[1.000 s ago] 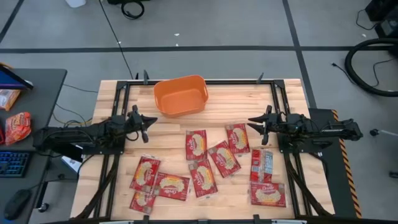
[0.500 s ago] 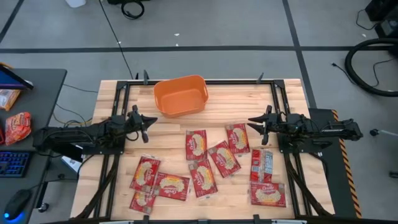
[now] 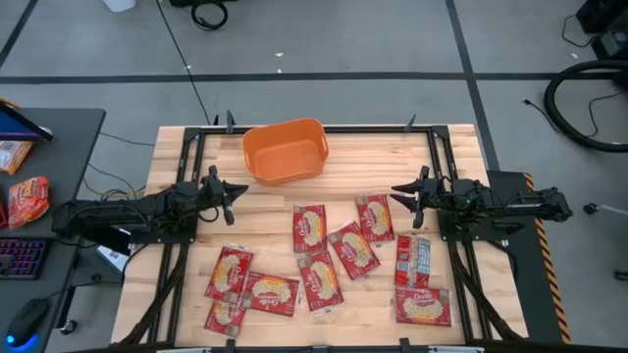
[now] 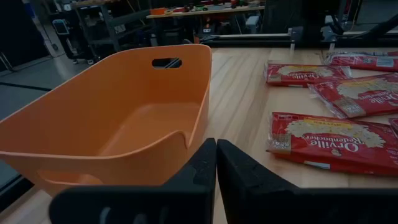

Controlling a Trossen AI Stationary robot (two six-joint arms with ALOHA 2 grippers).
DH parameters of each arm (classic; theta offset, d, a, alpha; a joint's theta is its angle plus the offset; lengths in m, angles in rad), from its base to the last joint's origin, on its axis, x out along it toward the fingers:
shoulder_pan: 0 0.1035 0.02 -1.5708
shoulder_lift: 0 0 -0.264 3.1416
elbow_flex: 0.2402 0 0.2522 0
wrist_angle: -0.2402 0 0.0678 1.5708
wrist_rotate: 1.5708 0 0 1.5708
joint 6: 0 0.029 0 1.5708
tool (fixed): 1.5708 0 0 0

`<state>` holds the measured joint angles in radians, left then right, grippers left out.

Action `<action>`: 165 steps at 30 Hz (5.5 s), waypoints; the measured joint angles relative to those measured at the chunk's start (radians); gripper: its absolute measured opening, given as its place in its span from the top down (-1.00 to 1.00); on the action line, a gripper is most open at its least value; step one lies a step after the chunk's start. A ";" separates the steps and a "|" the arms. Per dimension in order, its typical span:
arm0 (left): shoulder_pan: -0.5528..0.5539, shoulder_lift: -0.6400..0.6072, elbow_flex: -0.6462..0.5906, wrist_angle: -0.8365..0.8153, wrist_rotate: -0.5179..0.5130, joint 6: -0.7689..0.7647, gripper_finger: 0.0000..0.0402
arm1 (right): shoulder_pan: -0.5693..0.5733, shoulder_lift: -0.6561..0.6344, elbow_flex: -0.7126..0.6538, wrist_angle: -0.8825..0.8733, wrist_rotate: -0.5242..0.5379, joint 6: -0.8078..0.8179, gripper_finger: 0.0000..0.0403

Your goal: Sort popcorn bags into baskets

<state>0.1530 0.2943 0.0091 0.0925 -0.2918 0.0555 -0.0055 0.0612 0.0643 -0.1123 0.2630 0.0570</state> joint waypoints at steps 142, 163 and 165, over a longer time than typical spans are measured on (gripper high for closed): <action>0.001 0.426 0.634 -0.109 0.206 -0.987 0.22 | -0.493 1.344 0.512 -0.401 -0.681 0.476 0.01; 0.001 0.425 0.634 -0.093 0.272 -1.040 0.22 | -0.492 1.344 0.506 -0.352 -0.608 0.363 0.93; 0.001 0.425 0.634 -0.092 0.272 -1.039 0.22 | -0.492 1.318 0.504 -0.360 -0.608 0.357 0.97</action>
<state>0.1539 0.7197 0.6430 0.0006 -0.0202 -0.9836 -0.4980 1.3793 0.5682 -0.4723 -0.3450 0.4142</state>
